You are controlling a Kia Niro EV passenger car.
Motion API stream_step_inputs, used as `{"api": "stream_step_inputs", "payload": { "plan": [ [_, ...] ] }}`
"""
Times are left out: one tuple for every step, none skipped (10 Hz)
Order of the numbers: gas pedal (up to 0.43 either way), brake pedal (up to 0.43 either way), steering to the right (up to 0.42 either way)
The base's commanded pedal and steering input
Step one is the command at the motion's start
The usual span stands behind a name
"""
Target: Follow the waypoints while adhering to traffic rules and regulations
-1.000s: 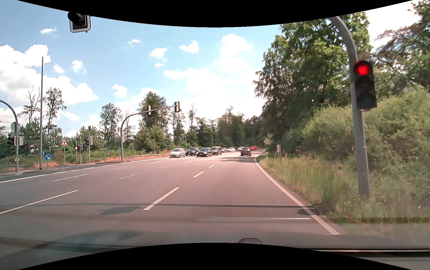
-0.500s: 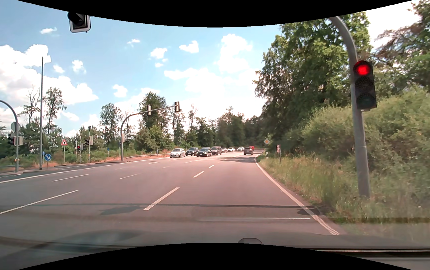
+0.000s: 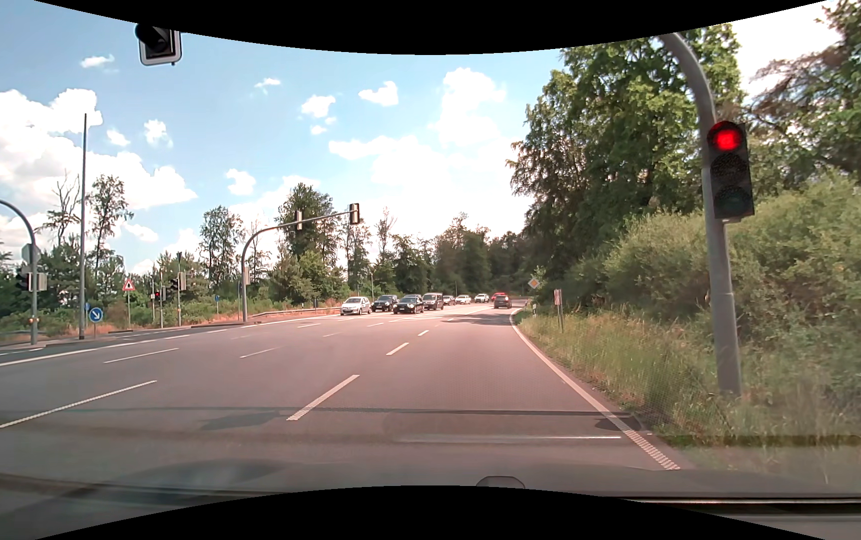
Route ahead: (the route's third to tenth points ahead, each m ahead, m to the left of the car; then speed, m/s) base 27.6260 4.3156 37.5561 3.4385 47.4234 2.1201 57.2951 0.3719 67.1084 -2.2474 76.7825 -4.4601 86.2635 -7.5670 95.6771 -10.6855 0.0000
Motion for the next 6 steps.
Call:
{"api": "stream_step_inputs", "payload": {
  "plan": [
    [0.000,0.280,0.018],
    [0.000,0.287,0.018],
    [0.000,0.287,0.018],
    [0.000,0.287,0.018],
    [0.000,0.280,0.018],
    [0.000,0.280,0.018]
  ]
}}
